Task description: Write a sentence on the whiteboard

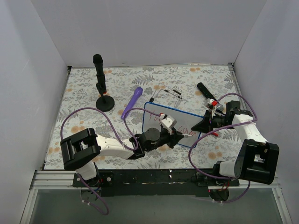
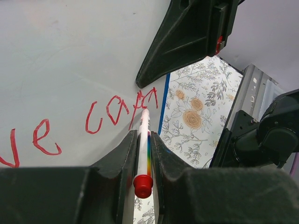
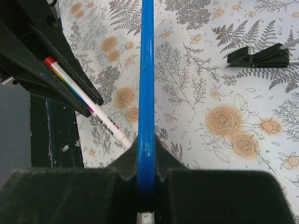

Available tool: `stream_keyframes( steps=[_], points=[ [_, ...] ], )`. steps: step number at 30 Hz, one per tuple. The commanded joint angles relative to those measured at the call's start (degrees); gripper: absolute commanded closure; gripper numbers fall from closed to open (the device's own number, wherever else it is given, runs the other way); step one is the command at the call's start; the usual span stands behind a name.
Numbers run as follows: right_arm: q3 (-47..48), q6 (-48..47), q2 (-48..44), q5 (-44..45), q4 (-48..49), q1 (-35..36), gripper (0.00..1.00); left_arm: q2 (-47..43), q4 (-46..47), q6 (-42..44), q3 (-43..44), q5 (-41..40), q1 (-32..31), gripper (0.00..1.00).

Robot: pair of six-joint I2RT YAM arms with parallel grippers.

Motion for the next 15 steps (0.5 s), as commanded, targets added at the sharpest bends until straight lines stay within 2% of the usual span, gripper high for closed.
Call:
stream_keyframes(
  steps=[1, 15],
  points=[
    [1.01, 0.1, -1.42, -3.33, -0.9, -0.01, 0.99, 0.45, 0.8, 1.07, 2.55, -0.58, 0.63, 1.0],
    [1.01, 0.1, -1.42, -3.15, -0.81, -0.01, 0.99, -0.6, 1.6, 1.42, 2.99, -0.15, 1.07, 1.0]
  ],
)
